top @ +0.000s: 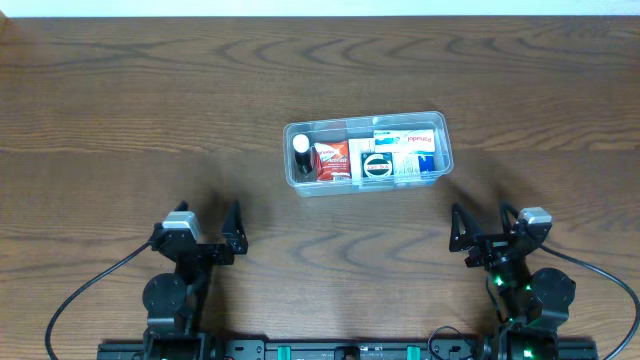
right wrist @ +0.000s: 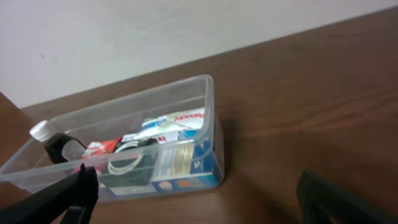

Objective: Pack container

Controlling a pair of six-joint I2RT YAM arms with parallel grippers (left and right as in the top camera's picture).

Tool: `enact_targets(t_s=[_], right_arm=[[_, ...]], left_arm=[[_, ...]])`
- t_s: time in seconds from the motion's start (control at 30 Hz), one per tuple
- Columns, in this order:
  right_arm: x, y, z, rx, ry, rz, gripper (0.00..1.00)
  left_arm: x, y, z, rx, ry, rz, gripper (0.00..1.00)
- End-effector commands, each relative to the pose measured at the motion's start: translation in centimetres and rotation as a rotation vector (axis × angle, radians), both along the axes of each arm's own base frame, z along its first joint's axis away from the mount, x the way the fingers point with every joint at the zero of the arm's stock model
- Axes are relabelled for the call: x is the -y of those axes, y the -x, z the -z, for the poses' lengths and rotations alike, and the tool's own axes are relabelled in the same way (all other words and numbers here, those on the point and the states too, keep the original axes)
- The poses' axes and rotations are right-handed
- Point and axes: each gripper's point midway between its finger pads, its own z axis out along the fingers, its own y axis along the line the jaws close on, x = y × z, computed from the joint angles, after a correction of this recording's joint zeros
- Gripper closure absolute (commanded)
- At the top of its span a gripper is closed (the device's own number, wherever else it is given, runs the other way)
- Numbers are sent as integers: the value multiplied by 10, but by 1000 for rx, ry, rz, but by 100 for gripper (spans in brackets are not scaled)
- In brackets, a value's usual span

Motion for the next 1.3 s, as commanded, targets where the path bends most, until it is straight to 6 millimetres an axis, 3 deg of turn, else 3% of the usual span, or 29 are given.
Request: enact_targets(t_s=[0.0, 0.33, 0.5, 0.57, 0.97, 1.27], right_arm=[[0, 0, 9, -40, -12, 4, 1], [0, -1, 16, -72, -17, 4, 1], [0, -6, -10, -14, -238, 39, 1], [1, -6, -11, -18, -278, 46, 1], [2, -2, 14, -125, -287, 74, 1], [2, -1, 17, -136, -288, 75, 1]], left_arm=[[-15, 2, 19, -66, -35, -84, 2], [-15, 1, 27, -104, -37, -83, 2], [-15, 1, 31, -121, -38, -83, 2], [-15, 1, 32, -125, -38, -83, 2], [-15, 1, 32, -127, -38, -83, 2], [-15, 1, 32, -127, -38, -82, 2]])
